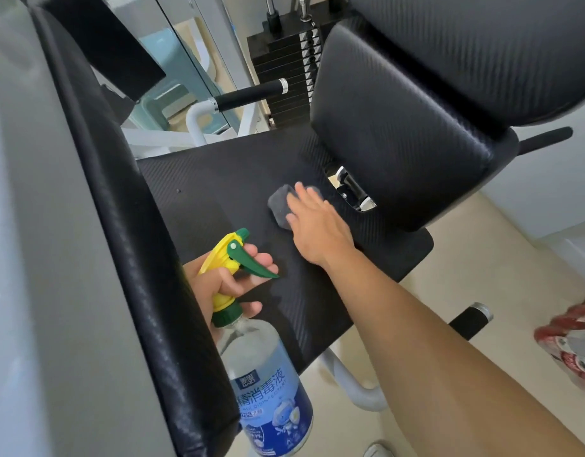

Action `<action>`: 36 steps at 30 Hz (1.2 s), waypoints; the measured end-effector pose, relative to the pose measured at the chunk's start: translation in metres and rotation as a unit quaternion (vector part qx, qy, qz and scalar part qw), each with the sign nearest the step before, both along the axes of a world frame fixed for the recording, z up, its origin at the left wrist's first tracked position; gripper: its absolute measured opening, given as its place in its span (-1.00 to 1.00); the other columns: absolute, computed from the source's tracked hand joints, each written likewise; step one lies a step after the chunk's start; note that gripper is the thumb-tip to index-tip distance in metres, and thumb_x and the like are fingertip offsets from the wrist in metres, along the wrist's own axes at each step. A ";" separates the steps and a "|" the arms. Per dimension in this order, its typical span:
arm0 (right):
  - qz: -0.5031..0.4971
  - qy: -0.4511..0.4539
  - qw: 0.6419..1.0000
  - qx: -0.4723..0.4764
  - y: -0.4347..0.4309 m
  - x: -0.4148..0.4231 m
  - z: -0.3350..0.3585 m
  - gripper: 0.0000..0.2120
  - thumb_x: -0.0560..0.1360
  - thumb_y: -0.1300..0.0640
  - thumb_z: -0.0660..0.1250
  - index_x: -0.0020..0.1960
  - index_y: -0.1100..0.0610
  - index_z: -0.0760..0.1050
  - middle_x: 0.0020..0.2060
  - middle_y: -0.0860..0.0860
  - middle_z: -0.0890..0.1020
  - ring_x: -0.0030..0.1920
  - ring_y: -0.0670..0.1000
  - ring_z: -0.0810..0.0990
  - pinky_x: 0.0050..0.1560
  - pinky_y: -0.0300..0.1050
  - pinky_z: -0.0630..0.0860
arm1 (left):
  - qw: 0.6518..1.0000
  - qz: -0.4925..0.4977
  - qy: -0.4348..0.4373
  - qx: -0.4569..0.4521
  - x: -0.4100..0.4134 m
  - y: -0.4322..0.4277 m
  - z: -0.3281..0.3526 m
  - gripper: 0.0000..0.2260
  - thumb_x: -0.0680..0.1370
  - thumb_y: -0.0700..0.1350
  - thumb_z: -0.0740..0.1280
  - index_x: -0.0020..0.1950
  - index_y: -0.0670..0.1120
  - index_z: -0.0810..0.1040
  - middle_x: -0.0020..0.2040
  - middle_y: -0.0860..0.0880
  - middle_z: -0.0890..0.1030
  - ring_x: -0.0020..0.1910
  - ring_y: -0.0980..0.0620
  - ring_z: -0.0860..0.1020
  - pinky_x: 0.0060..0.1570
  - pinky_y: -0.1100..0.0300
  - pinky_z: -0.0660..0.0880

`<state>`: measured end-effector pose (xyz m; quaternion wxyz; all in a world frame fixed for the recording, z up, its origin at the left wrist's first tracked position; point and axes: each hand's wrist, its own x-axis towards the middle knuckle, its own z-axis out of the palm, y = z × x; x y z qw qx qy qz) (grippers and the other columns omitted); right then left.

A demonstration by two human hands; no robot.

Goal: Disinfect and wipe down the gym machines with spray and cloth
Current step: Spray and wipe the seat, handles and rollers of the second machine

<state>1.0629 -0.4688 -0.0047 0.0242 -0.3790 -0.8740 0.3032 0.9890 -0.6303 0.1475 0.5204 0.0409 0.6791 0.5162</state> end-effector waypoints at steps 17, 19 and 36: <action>0.075 -0.012 0.995 -0.066 -0.092 0.052 0.012 -0.42 0.66 -0.02 0.12 0.60 -0.23 0.00 0.58 -0.32 -0.11 0.56 -0.25 -0.18 0.59 -0.11 -0.12 | 0.997 -0.057 -0.004 0.058 0.037 -0.016 -0.006 -0.40 0.22 -0.33 0.22 0.28 -0.29 0.56 0.17 -0.31 0.68 0.23 -0.21 0.66 -0.38 0.26 0.57; 0.051 0.009 0.993 -0.106 -0.097 0.055 0.017 -0.44 0.66 0.00 0.14 0.60 -0.20 0.03 0.59 -0.28 -0.06 0.57 -0.24 -0.14 0.59 -0.12 -0.17 | 0.995 -0.071 0.009 0.064 0.044 -0.019 -0.007 -0.45 0.24 -0.33 0.22 0.22 -0.29 0.59 0.16 -0.32 0.68 0.22 -0.22 0.67 -0.37 0.26 0.56; -0.109 0.011 0.989 -0.102 -0.155 0.095 0.062 -0.73 0.51 -0.07 0.28 -0.29 -0.04 0.29 -0.37 -0.10 0.42 -0.20 0.08 0.49 -0.23 -0.12 0.35 | 0.936 -0.321 -0.065 0.131 0.057 -0.083 -0.003 -0.61 0.32 -0.31 0.21 0.09 -0.12 0.61 0.08 -0.13 0.67 0.29 -0.15 0.61 -0.31 0.30 0.48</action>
